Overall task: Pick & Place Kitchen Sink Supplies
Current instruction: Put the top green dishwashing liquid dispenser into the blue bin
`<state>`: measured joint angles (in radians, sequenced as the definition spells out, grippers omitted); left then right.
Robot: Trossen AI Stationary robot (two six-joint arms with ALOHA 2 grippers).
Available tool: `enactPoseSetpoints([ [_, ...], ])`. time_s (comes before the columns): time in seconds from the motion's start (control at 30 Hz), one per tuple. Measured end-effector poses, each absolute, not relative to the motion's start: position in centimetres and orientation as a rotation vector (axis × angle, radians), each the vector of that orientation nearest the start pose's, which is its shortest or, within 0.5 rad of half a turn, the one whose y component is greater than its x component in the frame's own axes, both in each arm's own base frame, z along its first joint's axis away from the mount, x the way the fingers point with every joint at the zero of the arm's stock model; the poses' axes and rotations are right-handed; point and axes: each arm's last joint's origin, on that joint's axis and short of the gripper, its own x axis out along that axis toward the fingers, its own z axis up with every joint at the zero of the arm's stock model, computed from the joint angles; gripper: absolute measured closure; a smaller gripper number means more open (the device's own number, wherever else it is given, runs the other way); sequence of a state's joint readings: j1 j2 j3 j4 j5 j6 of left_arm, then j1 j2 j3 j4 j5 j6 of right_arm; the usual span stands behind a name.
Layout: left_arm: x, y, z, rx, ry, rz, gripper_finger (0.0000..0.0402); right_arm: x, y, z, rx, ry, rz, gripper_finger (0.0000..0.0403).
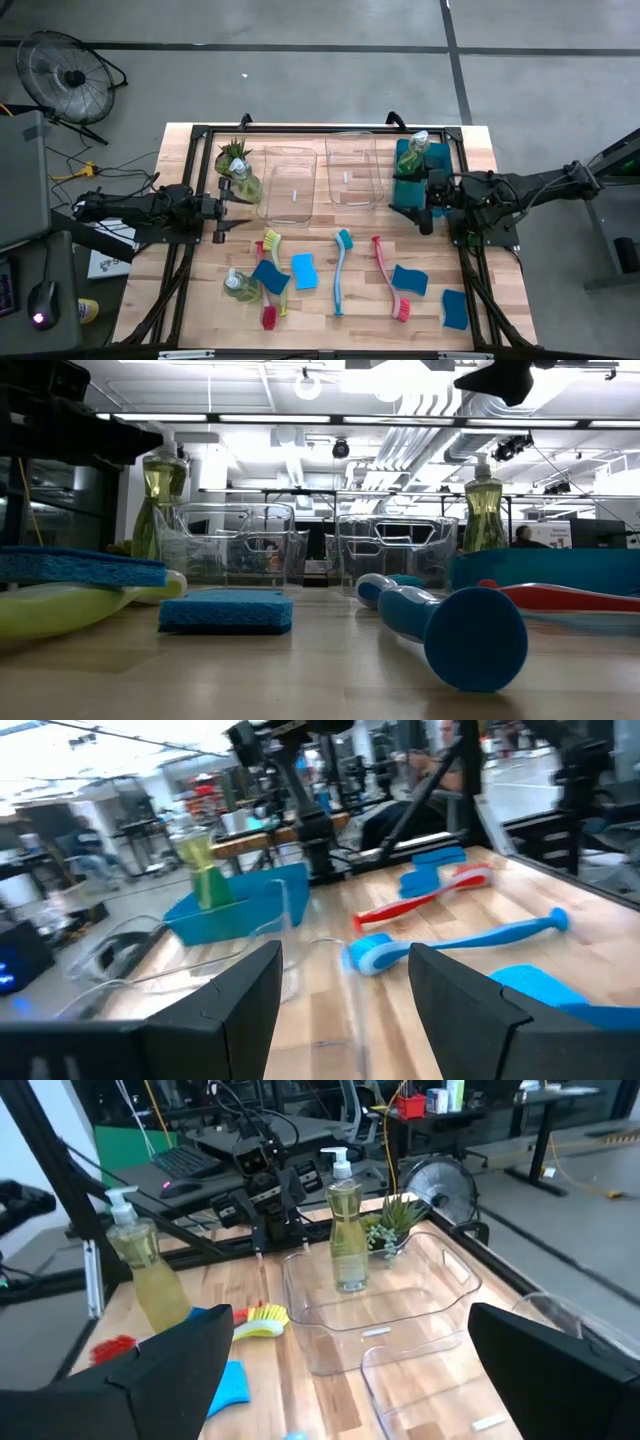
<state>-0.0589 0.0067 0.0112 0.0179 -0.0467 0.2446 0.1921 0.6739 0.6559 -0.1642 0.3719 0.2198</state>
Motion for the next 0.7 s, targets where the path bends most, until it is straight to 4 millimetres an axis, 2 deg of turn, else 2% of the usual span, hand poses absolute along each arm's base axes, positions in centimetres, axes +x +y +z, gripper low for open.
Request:
enactPoseSetpoints([
  [0.3,9.7,-0.3,16.9,0.262,-0.027,0.037,0.0188,13.2,1.5,31.1,0.206,0.136,-0.203,0.0004],
  [0.47,9.7,-0.3,17.0,0.251,-0.031,0.038,0.0188,12.7,1.3,30.6,0.207,0.184,-0.237,0.0004],
  [0.63,9.6,-0.3,17.9,0.296,-0.064,0.028,0.0188,12.4,1.2,30.4,0.217,0.202,-0.245,0.0004],
  [0.7,9.3,-0.4,18.8,0.341,-0.073,-0.004,0.0188,12.3,1.2,30.5,0.216,0.198,-0.249,0.0004],
])
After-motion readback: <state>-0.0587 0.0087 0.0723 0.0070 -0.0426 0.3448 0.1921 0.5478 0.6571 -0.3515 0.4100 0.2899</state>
